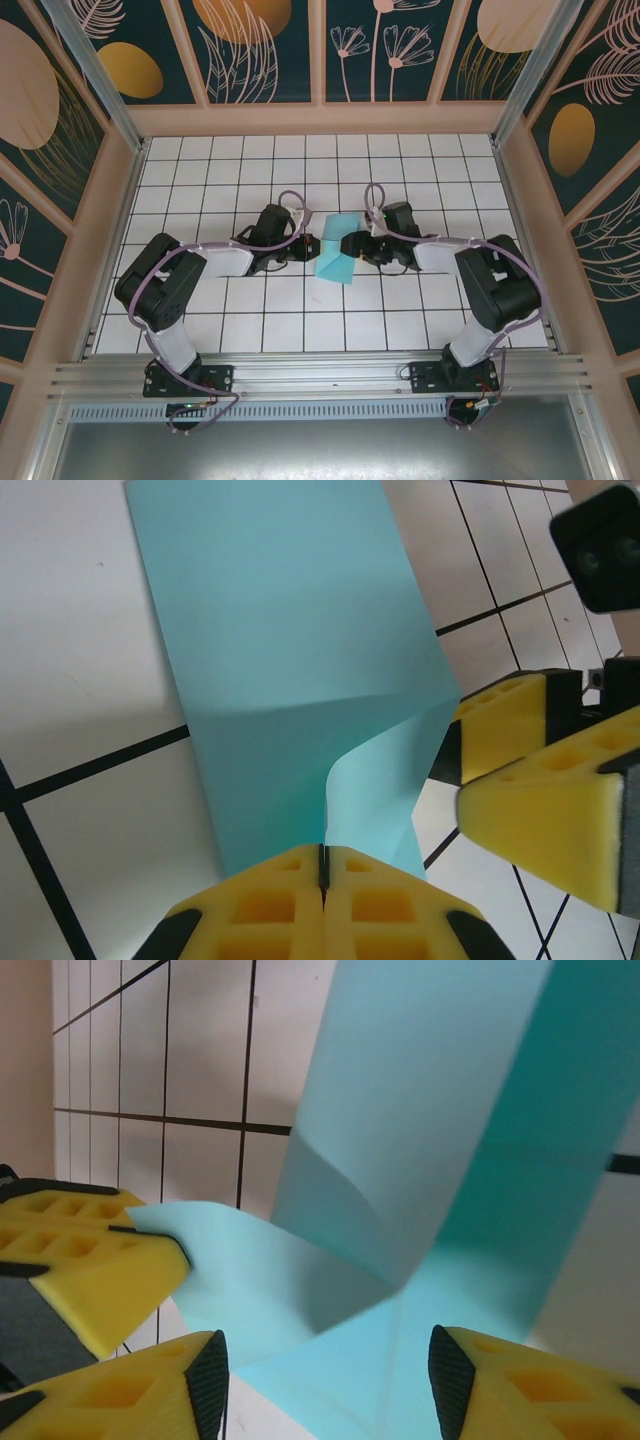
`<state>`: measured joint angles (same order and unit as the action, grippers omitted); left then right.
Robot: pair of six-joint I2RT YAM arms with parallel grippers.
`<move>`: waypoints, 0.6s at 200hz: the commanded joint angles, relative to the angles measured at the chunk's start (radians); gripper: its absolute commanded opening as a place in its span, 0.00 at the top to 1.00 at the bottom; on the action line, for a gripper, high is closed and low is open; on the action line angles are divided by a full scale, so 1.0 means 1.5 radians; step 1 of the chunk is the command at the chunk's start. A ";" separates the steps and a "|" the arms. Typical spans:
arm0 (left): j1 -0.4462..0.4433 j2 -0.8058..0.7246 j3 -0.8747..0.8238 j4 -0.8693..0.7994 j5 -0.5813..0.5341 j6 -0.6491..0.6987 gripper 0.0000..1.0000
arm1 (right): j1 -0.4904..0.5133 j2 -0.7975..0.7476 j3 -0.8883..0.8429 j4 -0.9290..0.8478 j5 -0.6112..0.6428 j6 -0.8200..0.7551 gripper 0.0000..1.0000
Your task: Fold a paper plane with a square sheet of paper (fold left side to right side)
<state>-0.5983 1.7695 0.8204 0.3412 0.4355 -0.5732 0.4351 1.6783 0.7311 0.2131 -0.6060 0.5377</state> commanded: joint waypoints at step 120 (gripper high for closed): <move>0.060 -0.229 -0.119 0.135 -0.044 -0.117 0.02 | -0.059 -0.070 0.078 0.117 -0.078 -0.039 1.00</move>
<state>-0.5293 1.5230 0.6849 0.4164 0.3626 -0.6624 0.3912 1.6882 0.8005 0.3115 -0.6380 0.5316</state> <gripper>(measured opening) 0.909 0.048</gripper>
